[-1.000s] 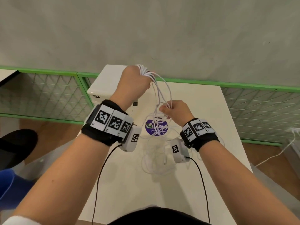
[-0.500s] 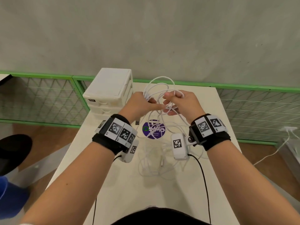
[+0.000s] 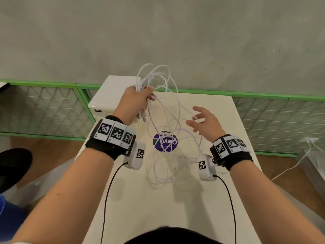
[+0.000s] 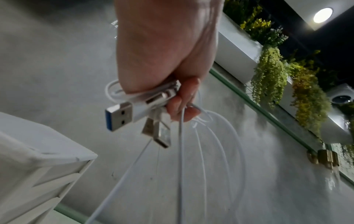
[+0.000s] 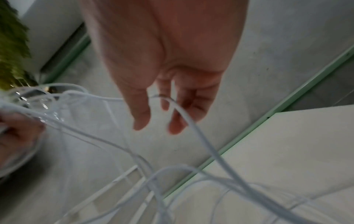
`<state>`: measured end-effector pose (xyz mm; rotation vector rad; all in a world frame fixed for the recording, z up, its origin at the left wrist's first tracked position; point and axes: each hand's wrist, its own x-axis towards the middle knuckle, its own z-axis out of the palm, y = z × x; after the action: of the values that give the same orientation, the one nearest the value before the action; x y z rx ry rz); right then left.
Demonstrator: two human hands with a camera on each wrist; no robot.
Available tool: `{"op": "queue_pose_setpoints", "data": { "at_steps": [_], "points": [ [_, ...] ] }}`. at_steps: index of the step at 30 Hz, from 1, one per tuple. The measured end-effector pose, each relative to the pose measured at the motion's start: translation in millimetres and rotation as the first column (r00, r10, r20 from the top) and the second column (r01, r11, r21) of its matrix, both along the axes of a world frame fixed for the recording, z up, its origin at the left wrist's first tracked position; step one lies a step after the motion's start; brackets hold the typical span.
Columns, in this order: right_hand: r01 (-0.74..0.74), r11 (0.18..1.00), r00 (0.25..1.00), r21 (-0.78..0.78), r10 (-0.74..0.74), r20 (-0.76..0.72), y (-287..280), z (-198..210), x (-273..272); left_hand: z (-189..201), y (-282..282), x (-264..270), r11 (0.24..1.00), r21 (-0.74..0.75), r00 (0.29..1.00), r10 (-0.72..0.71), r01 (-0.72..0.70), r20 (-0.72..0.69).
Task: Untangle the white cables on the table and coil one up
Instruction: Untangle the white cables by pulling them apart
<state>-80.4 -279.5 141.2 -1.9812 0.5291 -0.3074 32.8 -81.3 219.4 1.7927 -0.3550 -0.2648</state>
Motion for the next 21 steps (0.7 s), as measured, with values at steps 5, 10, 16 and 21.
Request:
{"op": "queue_pose_setpoints", "data": {
  "at_steps": [5, 10, 16, 21],
  "points": [
    [0.114, 0.977, 0.916, -0.178, -0.034, 0.400, 11.2, 8.4, 0.9, 1.9, -1.8, -4.5, 0.995, -0.093, 0.999, -0.043, 0.042, 0.002],
    [-0.022, 0.969, 0.865, -0.246, 0.142, 0.482, 42.6, 26.3, 8.9, 6.8, -10.6, -11.7, 0.982, -0.181, 0.997, -0.066, 0.059, -0.038],
    [0.233, 0.932, 0.782, -0.279, -0.008, 0.623, 45.6, 18.8, 5.3, 13.2, -3.9, -10.2, 0.980, -0.193, 0.998, -0.058, 0.057, -0.001],
    [-0.347, 0.928, 0.905, -0.139, 0.370, 0.209, 55.2, 10.1, 8.0, 16.1, -10.4, -20.6, 0.962, -0.249, 0.993, -0.114, 0.110, 0.000]
  ]
}}
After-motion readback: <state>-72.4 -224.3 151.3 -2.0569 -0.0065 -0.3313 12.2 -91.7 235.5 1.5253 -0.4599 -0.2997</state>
